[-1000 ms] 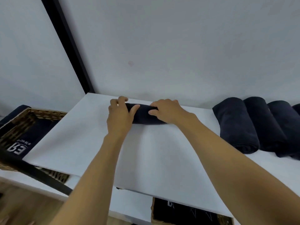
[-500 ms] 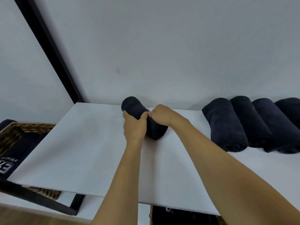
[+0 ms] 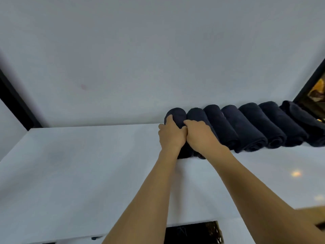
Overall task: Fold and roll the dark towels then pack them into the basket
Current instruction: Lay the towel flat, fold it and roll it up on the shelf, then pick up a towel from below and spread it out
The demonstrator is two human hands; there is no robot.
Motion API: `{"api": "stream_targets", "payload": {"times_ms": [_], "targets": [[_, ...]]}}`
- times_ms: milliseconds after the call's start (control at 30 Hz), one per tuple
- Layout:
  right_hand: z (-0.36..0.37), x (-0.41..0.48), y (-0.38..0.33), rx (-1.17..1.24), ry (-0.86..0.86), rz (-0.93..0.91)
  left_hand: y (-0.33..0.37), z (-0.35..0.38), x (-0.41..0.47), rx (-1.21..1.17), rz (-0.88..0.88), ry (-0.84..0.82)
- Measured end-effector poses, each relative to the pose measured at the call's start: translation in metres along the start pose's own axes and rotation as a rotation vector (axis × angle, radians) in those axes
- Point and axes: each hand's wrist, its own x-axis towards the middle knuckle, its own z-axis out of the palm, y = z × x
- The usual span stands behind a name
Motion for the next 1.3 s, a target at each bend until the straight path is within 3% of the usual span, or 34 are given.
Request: {"api": "stream_targets", "payload": {"times_ms": [167, 333, 433, 733, 900, 1033, 1167, 1300], "targets": [[0.008, -0.009, 0.006, -0.024, 0.100, -0.076, 0.001, 0.012, -0.001, 0.078, -0.018, -0.057], [0.016, -0.014, 0.004, -0.088, 0.113, -0.063, -0.010, -0.010, -0.022, -0.141, -0.030, -0.200], [0.007, -0.014, 0.000, -0.088, 0.096, -0.058, -0.011, -0.024, -0.035, -0.121, 0.025, -0.216], [-0.015, -0.052, -0.021, 0.239, 0.103, -0.093, -0.009, -0.043, -0.080, -0.002, 0.136, -0.181], [-0.001, -0.093, -0.045, 0.509, 0.119, -0.200, -0.013, -0.070, -0.117, 0.032, 0.188, -0.055], [0.015, -0.143, -0.080, 0.768, 0.035, -0.298, -0.044, -0.104, -0.162, 0.054, 0.174, 0.142], [0.040, -0.195, -0.109, 0.980, -0.196, -0.343, -0.089, -0.129, -0.226, 0.037, 0.083, 0.407], [0.091, -0.234, -0.116, 1.027, -0.446, -0.376, -0.144, -0.118, -0.286, 0.004, -0.053, 0.526]]}}
